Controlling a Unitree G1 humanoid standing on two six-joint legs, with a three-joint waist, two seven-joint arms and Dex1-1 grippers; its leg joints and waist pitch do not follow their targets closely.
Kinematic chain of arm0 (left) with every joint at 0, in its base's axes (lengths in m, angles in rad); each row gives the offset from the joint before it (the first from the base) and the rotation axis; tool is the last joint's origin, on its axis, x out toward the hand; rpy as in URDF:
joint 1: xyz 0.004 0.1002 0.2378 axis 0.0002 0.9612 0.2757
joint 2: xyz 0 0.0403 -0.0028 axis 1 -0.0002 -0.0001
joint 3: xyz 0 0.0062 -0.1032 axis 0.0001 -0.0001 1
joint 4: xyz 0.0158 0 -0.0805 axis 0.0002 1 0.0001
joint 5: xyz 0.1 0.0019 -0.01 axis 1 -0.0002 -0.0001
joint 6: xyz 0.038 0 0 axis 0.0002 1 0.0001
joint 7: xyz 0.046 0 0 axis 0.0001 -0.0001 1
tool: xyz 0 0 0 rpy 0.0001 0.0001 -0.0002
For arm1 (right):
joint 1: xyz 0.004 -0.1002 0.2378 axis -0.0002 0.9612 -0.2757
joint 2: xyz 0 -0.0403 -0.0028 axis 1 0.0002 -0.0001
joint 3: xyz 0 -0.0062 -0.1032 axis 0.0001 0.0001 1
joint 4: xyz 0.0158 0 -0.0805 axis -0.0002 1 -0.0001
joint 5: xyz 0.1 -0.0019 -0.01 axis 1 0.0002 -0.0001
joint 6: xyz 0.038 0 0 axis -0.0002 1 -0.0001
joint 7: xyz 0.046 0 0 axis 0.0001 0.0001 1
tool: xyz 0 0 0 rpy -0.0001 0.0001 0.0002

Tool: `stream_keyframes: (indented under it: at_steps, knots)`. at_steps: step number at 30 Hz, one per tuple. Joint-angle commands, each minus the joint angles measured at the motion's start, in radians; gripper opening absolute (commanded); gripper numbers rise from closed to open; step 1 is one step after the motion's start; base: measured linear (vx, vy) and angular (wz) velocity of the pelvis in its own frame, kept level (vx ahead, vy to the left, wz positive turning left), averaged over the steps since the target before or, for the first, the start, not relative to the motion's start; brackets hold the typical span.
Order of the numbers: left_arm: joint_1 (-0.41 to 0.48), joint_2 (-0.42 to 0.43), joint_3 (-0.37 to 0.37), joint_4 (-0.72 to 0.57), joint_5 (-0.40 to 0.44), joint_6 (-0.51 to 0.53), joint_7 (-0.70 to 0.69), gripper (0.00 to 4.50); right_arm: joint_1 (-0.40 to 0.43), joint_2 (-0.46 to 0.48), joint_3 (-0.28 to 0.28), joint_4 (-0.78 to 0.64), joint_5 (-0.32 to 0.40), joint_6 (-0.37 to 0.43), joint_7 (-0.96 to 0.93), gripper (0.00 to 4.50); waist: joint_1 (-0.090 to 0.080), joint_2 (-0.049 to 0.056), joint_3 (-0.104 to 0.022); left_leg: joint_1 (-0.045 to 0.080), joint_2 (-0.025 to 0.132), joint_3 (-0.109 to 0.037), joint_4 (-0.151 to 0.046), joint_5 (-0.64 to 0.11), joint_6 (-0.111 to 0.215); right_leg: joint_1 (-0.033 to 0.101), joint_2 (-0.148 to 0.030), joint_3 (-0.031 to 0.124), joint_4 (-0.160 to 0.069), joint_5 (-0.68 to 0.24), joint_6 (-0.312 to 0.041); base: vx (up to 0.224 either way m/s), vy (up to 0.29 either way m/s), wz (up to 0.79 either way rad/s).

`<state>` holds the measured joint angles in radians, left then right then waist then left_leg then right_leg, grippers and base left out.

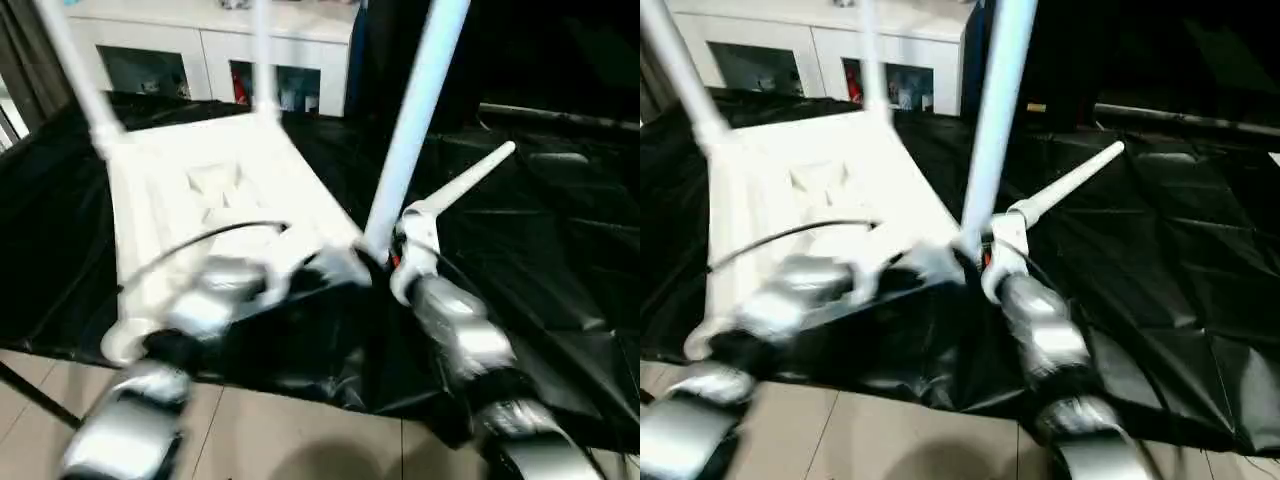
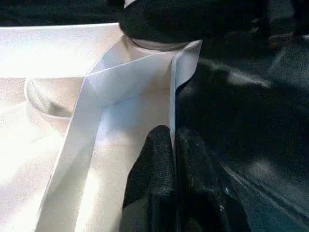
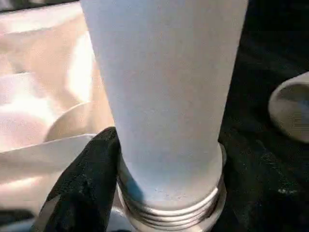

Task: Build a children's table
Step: Rotate leg to tighten

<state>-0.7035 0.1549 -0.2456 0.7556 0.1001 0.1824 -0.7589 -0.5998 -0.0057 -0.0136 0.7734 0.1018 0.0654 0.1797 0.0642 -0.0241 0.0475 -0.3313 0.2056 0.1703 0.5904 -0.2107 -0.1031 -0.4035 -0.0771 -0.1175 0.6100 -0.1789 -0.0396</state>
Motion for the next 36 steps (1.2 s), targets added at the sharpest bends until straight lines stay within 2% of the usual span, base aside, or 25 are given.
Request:
stream_keyframes:
  at_steps: [1, 2, 5, 6, 10, 13, 15, 18, 21, 29, 32, 36]
  knots:
    - [-0.008, -0.027, -0.001, 0.002, -0.015, -0.027, 0.030, 0.00, 0.017, 0.027, 0.056, 0.057, -0.028, 0.014, 0.009, 2.72, 0.006, -0.002, -0.060, -0.011, 0.020, -0.003, -0.067, -0.129, 0.037, 0.054, -0.077, 0.066, -0.092, -0.331, -0.100, 0.000, 0.000, 0.00]
    - [-0.008, -0.027, -0.005, 0.003, -0.011, -0.030, 0.029, 0.00, 0.016, 0.027, 0.060, 0.058, -0.031, 0.010, 0.012, 2.72, 0.005, -0.003, -0.061, -0.018, 0.020, -0.004, -0.068, -0.107, 0.047, 0.061, -0.076, 0.067, -0.084, -0.281, -0.114, 0.000, 0.000, 0.00]
    - [0.000, -0.011, -0.001, -0.003, -0.013, -0.041, 0.015, 0.00, 0.019, 0.021, 0.056, 0.047, -0.035, -0.039, 0.060, 2.72, 0.005, -0.002, -0.061, -0.016, 0.021, -0.002, -0.067, -0.107, 0.060, 0.061, -0.077, 0.066, -0.081, -0.246, -0.140, 0.000, 0.000, 0.00]
    - [0.001, -0.001, 0.003, -0.003, -0.016, -0.043, 0.011, 0.00, 0.021, 0.018, 0.046, 0.036, -0.017, -0.052, 0.094, 3.28, 0.006, -0.002, -0.060, -0.015, 0.022, -0.002, -0.068, -0.117, 0.063, 0.061, -0.077, 0.066, -0.083, -0.260, -0.141, 0.000, 0.000, 0.00]
    - [0.008, 0.030, 0.015, -0.002, -0.018, -0.074, -0.023, 0.00, 0.028, -0.020, 0.050, -0.004, -0.003, -0.098, 0.190, 3.51, 0.005, -0.003, -0.059, -0.014, 0.023, -0.002, -0.068, -0.134, 0.068, 0.060, -0.078, 0.066, -0.087, -0.294, -0.135, 0.000, 0.000, 0.00]
    - [0.020, 0.052, 0.014, -0.011, -0.021, -0.104, -0.063, 0.00, 0.037, -0.049, 0.057, -0.032, 0.008, -0.104, 0.267, 3.85, 0.006, -0.004, -0.058, -0.016, 0.023, -0.003, -0.068, -0.138, 0.074, 0.061, -0.078, 0.065, -0.088, -0.305, -0.130, 0.000, 0.000, 0.00]
    - [0.040, 0.085, 0.012, -0.034, -0.030, -0.124, -0.115, 0.00, 0.063, -0.105, 0.086, -0.092, 0.016, -0.085, 0.382, 3.99, 0.009, -0.006, -0.059, -0.018, 0.026, -0.004, -0.068, -0.125, 0.084, 0.065, -0.079, 0.066, -0.084, -0.290, -0.129, 0.000, 0.000, 0.00]
    - [0.072, 0.129, 0.010, -0.076, -0.063, -0.152, -0.221, 0.00, 0.105, -0.198, 0.128, -0.170, 0.014, -0.058, 0.534, 3.99, 0.007, -0.008, -0.059, -0.021, 0.028, -0.004, -0.067, -0.113, 0.099, 0.065, -0.077, 0.067, -0.079, -0.253, -0.138, 0.000, 0.000, 0.00]
    - [0.112, 0.172, 0.001, -0.137, -0.103, -0.161, -0.343, 0.00, 0.140, -0.263, 0.146, -0.231, 0.033, -0.034, 0.664, 3.99, 0.007, -0.008, -0.058, -0.017, 0.028, -0.003, -0.067, -0.122, 0.097, 0.062, -0.078, 0.067, -0.081, -0.266, -0.150, 0.000, 0.000, 0.00]
    - [0.168, 0.227, -0.009, -0.227, -0.154, -0.133, -0.478, 0.00, 0.170, -0.313, 0.168, -0.312, 0.065, 0.010, 0.771, 3.99, 0.013, -0.006, -0.058, -0.014, 0.031, -0.002, -0.068, -0.103, 0.092, 0.061, -0.077, 0.070, -0.074, -0.231, -0.166, 0.000, 0.000, 0.00]
    - [0.172, 0.230, -0.010, -0.233, -0.156, -0.129, -0.487, 0.00, 0.172, -0.313, 0.167, -0.316, 0.068, 0.017, 0.779, 3.99, 0.019, -0.005, -0.059, -0.013, 0.031, -0.001, -0.068, -0.090, 0.090, 0.061, -0.077, 0.070, -0.072, -0.212, -0.171, 0.000, 0.000, 0.00]
    - [0.174, 0.233, -0.004, -0.239, -0.151, -0.125, -0.479, 0.00, 0.180, -0.308, 0.174, -0.321, 0.062, 0.021, 0.797, 3.60, 0.023, -0.009, -0.059, -0.014, 0.030, -0.001, -0.067, -0.087, 0.086, 0.062, -0.077, 0.070, -0.070, -0.210, -0.167, 0.000, 0.000, 0.00]
